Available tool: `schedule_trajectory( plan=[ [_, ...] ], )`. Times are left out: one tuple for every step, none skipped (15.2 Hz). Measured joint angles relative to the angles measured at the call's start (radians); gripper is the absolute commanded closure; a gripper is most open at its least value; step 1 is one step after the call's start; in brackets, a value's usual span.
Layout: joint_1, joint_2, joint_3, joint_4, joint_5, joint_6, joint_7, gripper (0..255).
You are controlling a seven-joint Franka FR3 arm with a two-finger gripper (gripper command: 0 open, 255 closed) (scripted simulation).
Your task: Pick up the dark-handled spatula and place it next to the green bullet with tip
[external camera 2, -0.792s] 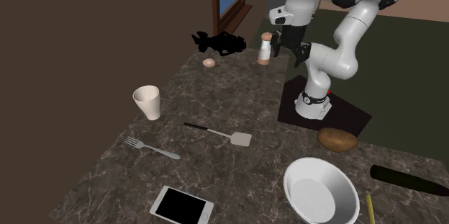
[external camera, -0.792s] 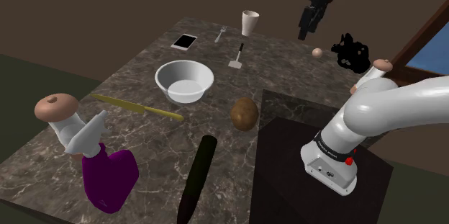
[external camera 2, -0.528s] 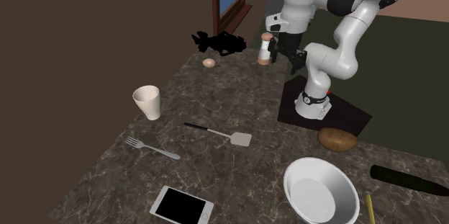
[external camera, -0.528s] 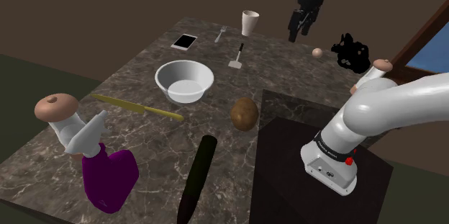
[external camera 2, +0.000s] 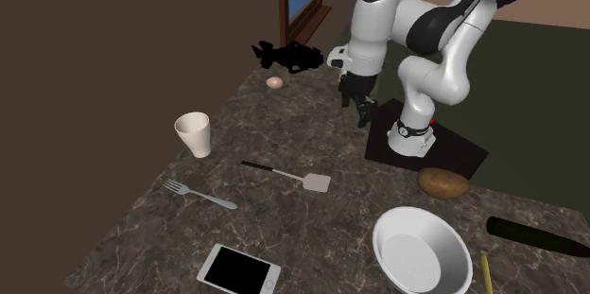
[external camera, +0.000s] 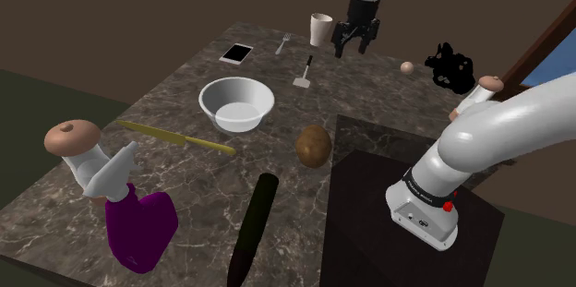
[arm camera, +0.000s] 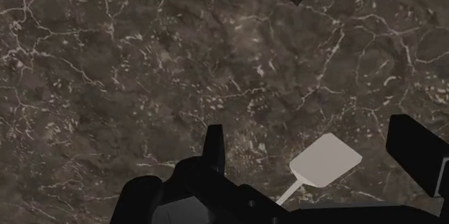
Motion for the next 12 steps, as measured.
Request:
schedule_trajectory(
  plan=[
    [-0.008,0.039,0.007,0.014,0.002,0.03,0.036,0],
    [-0.018,0.078,0.01,0.022,0.002,0.064,0.069,0],
    [-0.025,0.1,0.015,0.028,0.003,0.085,0.104,0],
    [-0.033,0.135,0.02,0.044,0.003,0.109,0.14,0],
    [-0.04,0.172,0.025,0.055,0.002,0.14,0.177,0],
    [-0.047,0.215,0.029,0.078,0.001,0.164,0.213,0],
    [-0.051,0.253,0.037,0.092,0.001,0.192,0.256,0],
    [-0.059,0.284,0.038,0.102,-0.003,0.217,0.289,0],
    [-0.063,0.325,0.042,0.132,-0.006,0.233,0.328,0],
    [-0.071,0.361,0.041,0.151,-0.01,0.254,0.361,0],
    [-0.077,0.397,0.039,0.167,-0.015,0.278,0.394,0],
    [-0.081,0.435,0.039,0.195,-0.02,0.293,0.431,0]
  ],
)
